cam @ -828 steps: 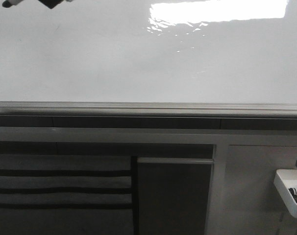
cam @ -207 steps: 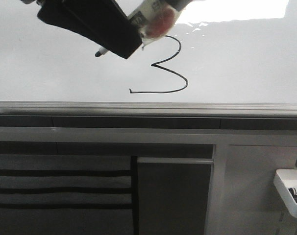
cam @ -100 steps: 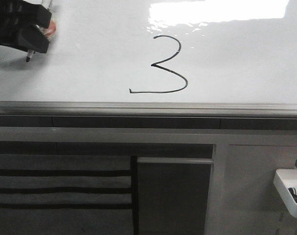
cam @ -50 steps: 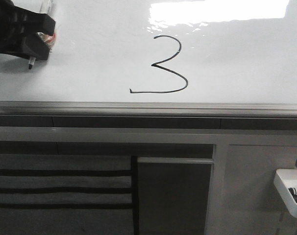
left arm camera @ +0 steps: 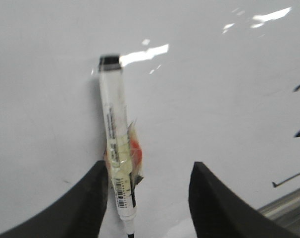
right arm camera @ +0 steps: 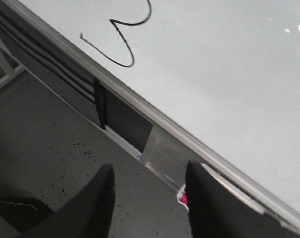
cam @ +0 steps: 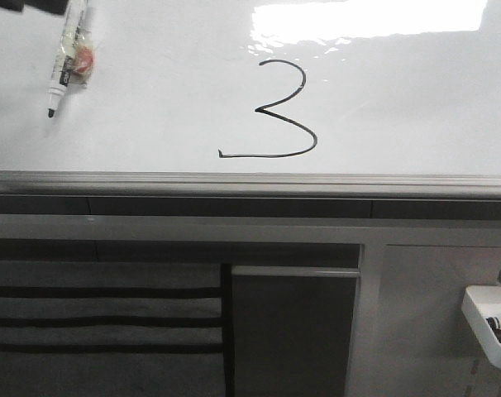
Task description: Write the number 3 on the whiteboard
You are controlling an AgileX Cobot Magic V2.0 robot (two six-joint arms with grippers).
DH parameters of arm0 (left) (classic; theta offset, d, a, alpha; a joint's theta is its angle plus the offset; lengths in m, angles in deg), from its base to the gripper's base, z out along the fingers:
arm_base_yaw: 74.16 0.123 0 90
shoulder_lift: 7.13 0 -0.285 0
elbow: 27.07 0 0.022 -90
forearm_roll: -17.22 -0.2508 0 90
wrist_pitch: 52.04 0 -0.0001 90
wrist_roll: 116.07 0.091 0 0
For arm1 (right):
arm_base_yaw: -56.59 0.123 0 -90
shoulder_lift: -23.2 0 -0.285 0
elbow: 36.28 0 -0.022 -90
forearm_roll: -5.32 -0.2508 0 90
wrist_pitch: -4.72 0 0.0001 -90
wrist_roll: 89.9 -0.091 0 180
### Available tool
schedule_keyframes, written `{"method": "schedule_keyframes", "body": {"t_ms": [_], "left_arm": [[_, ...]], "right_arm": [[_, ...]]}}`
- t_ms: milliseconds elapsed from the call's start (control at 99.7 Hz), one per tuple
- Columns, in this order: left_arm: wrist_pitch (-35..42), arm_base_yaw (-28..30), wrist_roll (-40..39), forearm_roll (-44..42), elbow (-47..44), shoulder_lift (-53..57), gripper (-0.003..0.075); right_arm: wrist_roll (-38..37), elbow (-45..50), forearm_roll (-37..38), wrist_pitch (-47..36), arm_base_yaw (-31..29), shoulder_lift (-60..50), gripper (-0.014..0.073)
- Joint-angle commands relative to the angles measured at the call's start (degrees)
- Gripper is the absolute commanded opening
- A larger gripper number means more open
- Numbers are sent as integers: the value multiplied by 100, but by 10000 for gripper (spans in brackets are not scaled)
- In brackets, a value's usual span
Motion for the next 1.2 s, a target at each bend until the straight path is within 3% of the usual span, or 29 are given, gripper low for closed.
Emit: {"method": "schedule_keyframes", "body": {"t_ms": [0,130,241,331,532,712,1194], "left_arm": [[-387,120,-72,-460,156,855,346],[-1417,517,-1141,-1842,156,1889,330],[-2106,995,-2858,-3253,76,2556,311],[-1983,1376,-3598,-3608,-275,3086,288],[-383,1745,-3634,-3371,-1495,4009,161],[343,1745,-3634,-2688,-2150,4202,-15],[359,1630,-3634,-2671,-2882,4336,-18]], "right_arm": [[-1072,-145,709,28,-32,-380,264],[-2753,-131,1669,536,-32,-865,216],[-3007,180,1671,206,-32,-1406,192],[-3048,618,1671,-393,-32,-1801,157],[-3048,1693,1658,-1649,-32,-2517,-76],[-3048,2331,1669,-2361,-32,-2667,-73],[-3048,2669,1669,-2153,-32,-2667,-74]]}}
